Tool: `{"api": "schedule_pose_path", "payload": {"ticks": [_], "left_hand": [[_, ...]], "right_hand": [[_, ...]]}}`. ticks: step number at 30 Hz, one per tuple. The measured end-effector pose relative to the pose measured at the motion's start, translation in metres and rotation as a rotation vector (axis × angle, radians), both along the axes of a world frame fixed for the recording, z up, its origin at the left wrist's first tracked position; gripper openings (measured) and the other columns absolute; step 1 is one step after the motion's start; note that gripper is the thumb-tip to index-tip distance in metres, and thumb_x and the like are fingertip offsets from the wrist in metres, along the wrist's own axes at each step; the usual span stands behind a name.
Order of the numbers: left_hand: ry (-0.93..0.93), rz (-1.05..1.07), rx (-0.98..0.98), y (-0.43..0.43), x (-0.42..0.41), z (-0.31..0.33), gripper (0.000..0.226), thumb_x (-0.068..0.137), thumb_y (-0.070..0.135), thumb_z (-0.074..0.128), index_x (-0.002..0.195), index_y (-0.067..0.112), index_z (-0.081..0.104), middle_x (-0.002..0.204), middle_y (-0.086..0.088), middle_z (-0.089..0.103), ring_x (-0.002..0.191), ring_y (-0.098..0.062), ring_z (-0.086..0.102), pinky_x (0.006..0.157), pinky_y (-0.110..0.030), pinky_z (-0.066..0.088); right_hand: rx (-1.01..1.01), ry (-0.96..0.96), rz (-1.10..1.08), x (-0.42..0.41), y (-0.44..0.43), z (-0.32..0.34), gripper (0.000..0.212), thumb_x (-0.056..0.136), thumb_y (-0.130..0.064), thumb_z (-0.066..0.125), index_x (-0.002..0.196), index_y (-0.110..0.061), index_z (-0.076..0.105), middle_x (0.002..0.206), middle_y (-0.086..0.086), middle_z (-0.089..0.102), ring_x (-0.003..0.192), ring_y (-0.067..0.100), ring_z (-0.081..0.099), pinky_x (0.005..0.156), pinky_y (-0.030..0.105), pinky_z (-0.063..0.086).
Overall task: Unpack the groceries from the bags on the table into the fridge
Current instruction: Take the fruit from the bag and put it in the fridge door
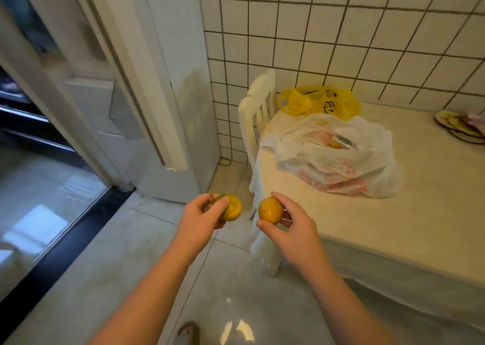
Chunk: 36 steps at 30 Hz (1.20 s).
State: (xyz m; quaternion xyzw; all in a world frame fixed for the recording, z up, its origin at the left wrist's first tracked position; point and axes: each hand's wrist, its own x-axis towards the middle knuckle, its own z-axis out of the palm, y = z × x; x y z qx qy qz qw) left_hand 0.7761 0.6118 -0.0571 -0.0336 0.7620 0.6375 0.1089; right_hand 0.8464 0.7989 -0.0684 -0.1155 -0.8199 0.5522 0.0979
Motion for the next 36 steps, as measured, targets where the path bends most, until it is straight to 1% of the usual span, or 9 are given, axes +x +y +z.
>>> {"api": "schedule_pose_path", "payload": {"ticks": [5,10,15,19,21,24,29,33,36], "left_hand": [[-0.006,0.135,0.018,-0.09,-0.006,0.006,0.019,0.095,0.029,0.065,0.096,0.011,0.069,0.096,-0.012,0.071,0.092,-0.025,0.07,0.077,-0.035,0.062],[0.033,0.236,0.033,-0.201,-0.034,0.008,0.023,0.096,0.029,0.064,0.099,0.007,0.071,0.09,-0.006,0.073,0.082,-0.013,0.071,0.067,-0.023,0.059],[0.076,0.276,0.037,-0.316,-0.085,0.013,0.026,0.094,0.033,0.066,0.095,0.008,0.072,0.085,-0.004,0.073,0.075,-0.008,0.07,0.07,-0.027,0.061],[0.102,0.249,0.048,-0.388,-0.128,0.024,0.022,0.093,0.035,0.068,0.091,0.013,0.069,0.082,0.0,0.071,0.074,-0.009,0.07,0.071,-0.027,0.061],[0.104,0.226,0.063,-0.416,-0.151,0.029,0.026,0.092,0.037,0.069,0.099,0.012,0.069,0.09,-0.004,0.071,0.08,-0.012,0.071,0.071,-0.027,0.06],[0.1,0.198,0.112,-0.441,-0.183,0.04,0.027,0.092,0.034,0.07,0.107,0.012,0.068,0.097,-0.006,0.073,0.088,-0.016,0.073,0.073,-0.028,0.06],[0.122,0.096,0.176,-0.445,-0.242,0.059,0.026,0.091,0.028,0.071,0.115,0.017,0.066,0.103,-0.002,0.074,0.09,-0.014,0.073,0.074,-0.026,0.059],[0.179,0.019,0.164,-0.428,-0.293,0.074,0.023,0.089,0.024,0.074,0.109,0.024,0.063,0.11,0.0,0.071,0.093,-0.013,0.072,0.082,-0.034,0.06],[0.236,-0.059,0.147,-0.41,-0.334,0.088,0.024,0.086,0.018,0.076,0.101,0.03,0.062,0.108,0.002,0.067,0.099,-0.014,0.069,0.083,-0.033,0.059]], "right_hand": [[0.017,0.01,0.141,-0.029,-0.079,0.001,0.066,0.079,-0.032,0.083,0.137,-0.039,0.052,0.122,-0.02,0.052,0.109,-0.009,0.051,0.084,0.003,0.04],[0.043,0.043,0.221,-0.073,-0.184,0.002,0.067,0.078,-0.033,0.083,0.138,-0.034,0.053,0.124,-0.014,0.053,0.11,0.0,0.055,0.093,0.016,0.046],[0.041,0.093,0.199,-0.128,-0.299,0.009,0.065,0.077,-0.032,0.084,0.135,-0.033,0.055,0.121,-0.013,0.055,0.104,-0.011,0.052,0.081,-0.001,0.039],[0.033,0.119,0.157,-0.168,-0.371,0.021,0.063,0.077,-0.03,0.084,0.134,-0.033,0.056,0.122,-0.01,0.057,0.104,-0.006,0.054,0.082,0.002,0.041],[0.037,0.135,0.136,-0.186,-0.398,0.032,0.063,0.078,-0.03,0.083,0.135,-0.032,0.056,0.122,-0.009,0.057,0.104,-0.004,0.055,0.085,0.008,0.043],[0.052,0.172,0.11,-0.212,-0.426,0.049,0.062,0.079,-0.029,0.083,0.134,-0.032,0.056,0.121,-0.01,0.057,0.104,-0.003,0.055,0.09,0.016,0.047],[0.142,0.219,0.041,-0.256,-0.438,0.075,0.064,0.08,-0.035,0.08,0.137,-0.033,0.052,0.121,-0.011,0.054,0.104,-0.012,0.052,0.084,0.002,0.041],[0.203,0.256,-0.028,-0.298,-0.429,0.097,0.066,0.08,-0.038,0.08,0.139,-0.032,0.052,0.124,-0.01,0.056,0.107,0.002,0.056,0.091,0.016,0.047],[0.271,0.262,-0.097,-0.332,-0.417,0.11,0.066,0.081,-0.035,0.079,0.14,-0.031,0.05,0.123,-0.01,0.051,0.108,0.007,0.052,0.088,0.016,0.044]]}}
